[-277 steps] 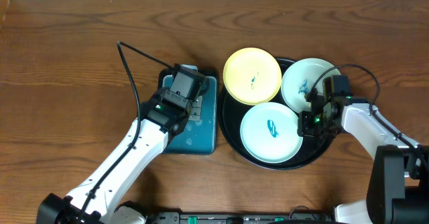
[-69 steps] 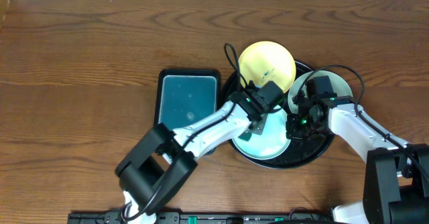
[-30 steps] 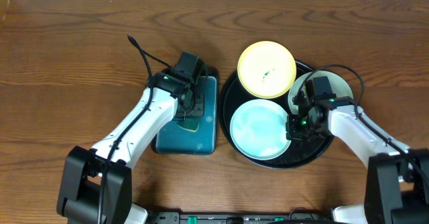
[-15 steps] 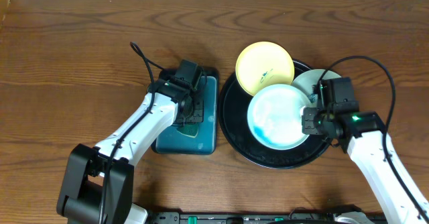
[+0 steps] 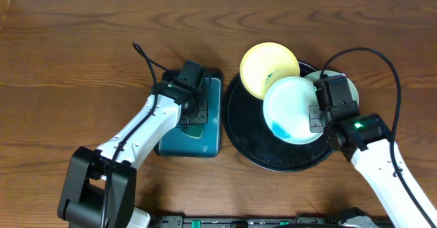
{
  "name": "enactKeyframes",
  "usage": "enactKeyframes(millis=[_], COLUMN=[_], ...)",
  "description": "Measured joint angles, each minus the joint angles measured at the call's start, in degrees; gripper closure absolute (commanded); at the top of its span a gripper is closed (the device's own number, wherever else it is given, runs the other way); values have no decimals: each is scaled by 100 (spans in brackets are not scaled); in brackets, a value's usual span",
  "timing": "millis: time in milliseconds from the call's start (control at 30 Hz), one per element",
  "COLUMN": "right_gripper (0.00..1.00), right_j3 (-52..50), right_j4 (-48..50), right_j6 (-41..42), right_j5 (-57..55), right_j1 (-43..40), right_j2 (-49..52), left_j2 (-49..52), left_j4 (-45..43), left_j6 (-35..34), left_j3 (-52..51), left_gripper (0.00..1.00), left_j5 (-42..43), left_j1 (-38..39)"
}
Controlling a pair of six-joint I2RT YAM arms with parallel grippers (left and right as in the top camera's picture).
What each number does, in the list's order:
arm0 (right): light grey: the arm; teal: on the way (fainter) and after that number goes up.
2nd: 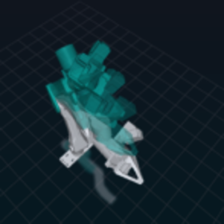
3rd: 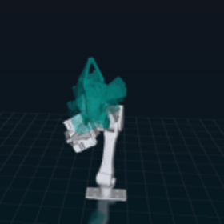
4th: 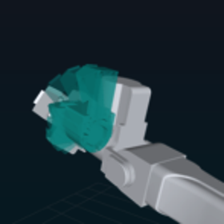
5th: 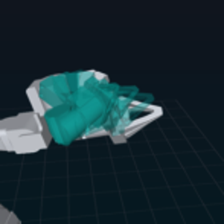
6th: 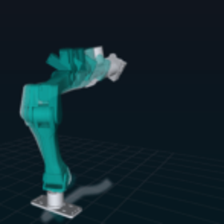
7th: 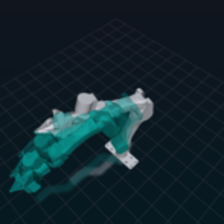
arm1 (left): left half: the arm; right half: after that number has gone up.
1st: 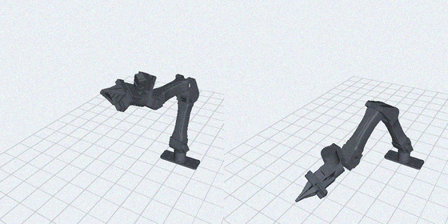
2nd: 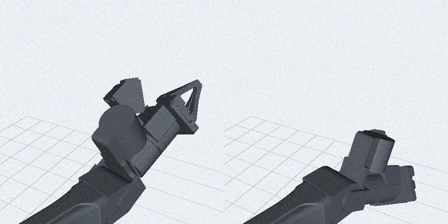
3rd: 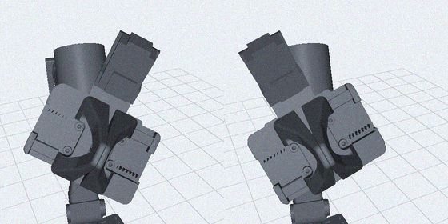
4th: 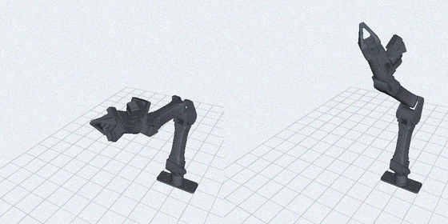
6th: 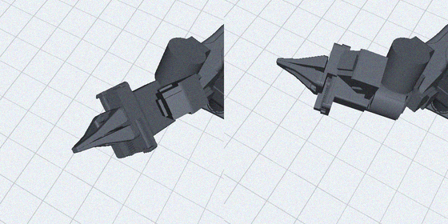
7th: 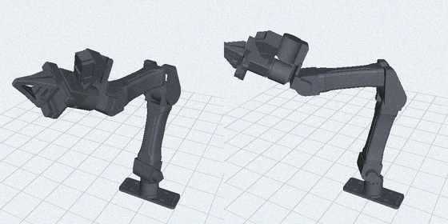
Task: Clean dirty plates on tray and stack at the side
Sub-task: 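Lift and tilt the scrubbed mint plate up with the right gripper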
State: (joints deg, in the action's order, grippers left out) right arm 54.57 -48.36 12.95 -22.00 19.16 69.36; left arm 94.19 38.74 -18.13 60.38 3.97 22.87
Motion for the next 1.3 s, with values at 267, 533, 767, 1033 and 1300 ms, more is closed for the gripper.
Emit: enactKeyframes(millis=[267, 533, 767, 1033, 1300], right_gripper=[99, 99, 99, 99, 99], right_j3=[212, 212, 212, 212, 212], right_j4=[-17, 227, 315, 319, 343], right_j6=[-42, -319, -393, -448, -450], right_j5=[-1552, -2649, -3073, -3268, -3311], right_j1=[846, 1759, 2210, 2249, 2249], right_j2=[-2, -2, -2, -2, -2], left_j2=[0, 0, 0, 0, 0], left_j4=[-4, -7, -4, -4, -7], left_j6=[0, 0, 0, 0, 0], left_j3=[0, 0, 0, 0, 0], left_gripper=[92, 92, 92, 92, 92], left_j5=[0, 2, 0, 0, 2], left_j1=[0, 0, 0, 0, 0])
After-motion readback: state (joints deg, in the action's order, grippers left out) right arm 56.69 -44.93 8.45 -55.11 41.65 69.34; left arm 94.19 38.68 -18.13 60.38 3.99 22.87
